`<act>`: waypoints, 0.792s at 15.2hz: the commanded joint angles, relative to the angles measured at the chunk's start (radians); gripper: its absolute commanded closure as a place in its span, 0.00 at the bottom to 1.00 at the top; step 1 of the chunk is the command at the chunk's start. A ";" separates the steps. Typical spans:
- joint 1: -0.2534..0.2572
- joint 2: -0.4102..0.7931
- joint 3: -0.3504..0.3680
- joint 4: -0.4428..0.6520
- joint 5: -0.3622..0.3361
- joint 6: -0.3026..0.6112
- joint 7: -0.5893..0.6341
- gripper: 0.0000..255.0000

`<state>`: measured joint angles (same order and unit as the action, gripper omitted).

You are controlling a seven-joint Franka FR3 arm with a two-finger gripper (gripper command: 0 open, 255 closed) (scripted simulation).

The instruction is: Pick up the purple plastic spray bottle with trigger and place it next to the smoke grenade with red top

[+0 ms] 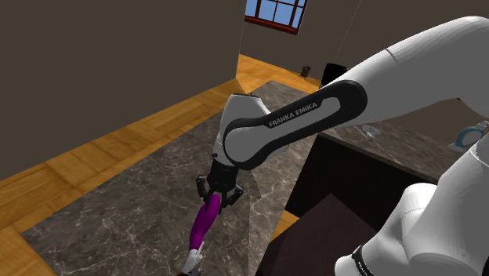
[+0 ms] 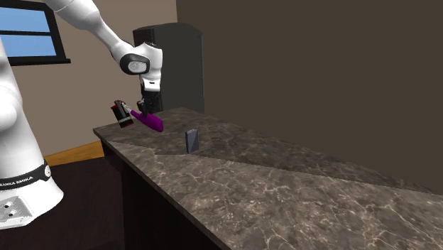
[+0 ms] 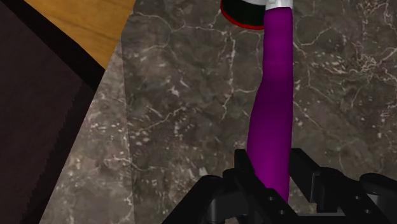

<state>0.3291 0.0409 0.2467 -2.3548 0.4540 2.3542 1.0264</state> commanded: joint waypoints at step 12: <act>-0.012 -0.045 -0.012 0.019 -0.014 -0.066 0.007 0.00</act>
<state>0.3220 0.0109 0.2400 -2.3448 0.4461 2.3140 1.0311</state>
